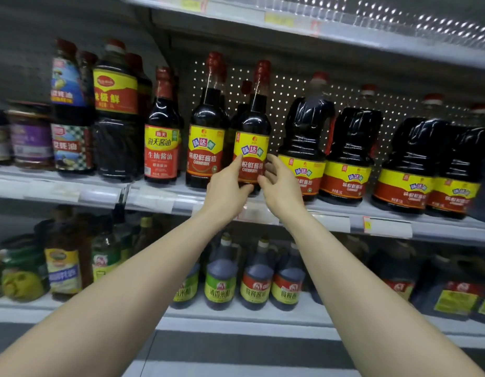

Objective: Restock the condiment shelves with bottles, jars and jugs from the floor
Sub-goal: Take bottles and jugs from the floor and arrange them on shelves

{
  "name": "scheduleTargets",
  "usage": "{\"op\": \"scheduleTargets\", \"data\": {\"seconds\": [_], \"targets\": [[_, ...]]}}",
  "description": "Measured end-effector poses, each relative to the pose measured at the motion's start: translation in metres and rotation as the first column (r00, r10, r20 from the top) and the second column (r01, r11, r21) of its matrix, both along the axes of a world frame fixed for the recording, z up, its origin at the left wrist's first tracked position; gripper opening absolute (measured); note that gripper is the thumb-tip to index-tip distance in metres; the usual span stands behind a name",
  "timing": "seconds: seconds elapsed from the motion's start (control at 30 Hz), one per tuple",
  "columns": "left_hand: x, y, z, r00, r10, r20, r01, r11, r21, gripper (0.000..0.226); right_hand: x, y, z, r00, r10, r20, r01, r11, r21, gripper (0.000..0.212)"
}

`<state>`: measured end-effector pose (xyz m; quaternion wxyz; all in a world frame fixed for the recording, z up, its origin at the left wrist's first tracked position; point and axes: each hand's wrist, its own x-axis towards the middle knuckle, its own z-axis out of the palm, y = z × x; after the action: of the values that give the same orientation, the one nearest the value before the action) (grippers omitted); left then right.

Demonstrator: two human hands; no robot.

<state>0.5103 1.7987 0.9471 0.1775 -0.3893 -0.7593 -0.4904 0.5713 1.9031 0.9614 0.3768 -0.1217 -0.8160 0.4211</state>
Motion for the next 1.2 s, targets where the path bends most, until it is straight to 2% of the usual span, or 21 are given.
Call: {"op": "scheduleTargets", "data": {"seconds": [0.3, 0.47, 0.63, 0.8, 1.03, 1.2], "targets": [[0.067, -0.026, -0.057, 0.993, 0.027, 0.116, -0.035, 0.998, 0.06, 0.058, 0.07, -0.015, -0.064, 0.989, 0.129, 0.07, -0.132, 0.991, 0.026, 0.059], [0.105, -0.04, -0.121, 0.984, 0.086, 0.158, -0.091, 0.995, 0.028, 0.056, 0.114, -0.018, -0.126, 0.971, 0.2, 0.133, -0.204, 0.979, 0.019, 0.059], [0.147, -0.055, -0.202, 0.94, 0.073, 0.334, -0.074, 0.997, -0.01, 0.052, 0.149, -0.023, -0.204, 0.936, 0.271, 0.224, -0.263, 0.963, -0.064, 0.057], [0.194, -0.082, -0.297, 0.854, 0.132, 0.503, -0.081, 0.989, -0.122, 0.051, 0.186, -0.035, -0.307, 0.871, 0.322, 0.372, -0.29, 0.947, -0.141, 0.059], [0.242, -0.125, -0.426, 0.667, 0.24, 0.705, -0.048, 0.959, -0.28, 0.052, 0.237, -0.067, -0.452, 0.73, 0.397, 0.557, -0.237, 0.911, -0.339, 0.06], [0.269, -0.149, -0.512, 0.566, 0.299, 0.768, 0.0, 0.932, -0.363, 0.054, 0.269, -0.081, -0.538, 0.648, 0.408, 0.643, -0.153, 0.897, -0.415, 0.062]]}}
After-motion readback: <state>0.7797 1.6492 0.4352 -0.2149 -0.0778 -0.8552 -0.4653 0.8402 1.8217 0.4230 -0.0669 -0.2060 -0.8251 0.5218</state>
